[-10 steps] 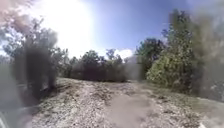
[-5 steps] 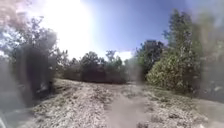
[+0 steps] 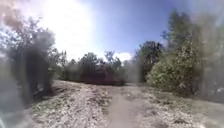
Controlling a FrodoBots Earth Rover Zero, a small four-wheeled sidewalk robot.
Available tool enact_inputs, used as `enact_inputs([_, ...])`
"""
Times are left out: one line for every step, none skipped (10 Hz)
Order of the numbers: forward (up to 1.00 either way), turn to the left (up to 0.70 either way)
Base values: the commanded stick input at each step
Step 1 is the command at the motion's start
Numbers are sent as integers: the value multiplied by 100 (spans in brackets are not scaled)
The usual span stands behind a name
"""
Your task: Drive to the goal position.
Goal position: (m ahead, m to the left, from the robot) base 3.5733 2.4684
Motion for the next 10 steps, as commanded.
enact_inputs([30, 0])
enact_inputs([30, 0])
enact_inputs([30, 0])
enact_inputs([30, 0])
enact_inputs([30, 0])
enact_inputs([30, 0])
enact_inputs([30, 0])
enact_inputs([30, 0])
enact_inputs([30, 0])
enact_inputs([30, 0])
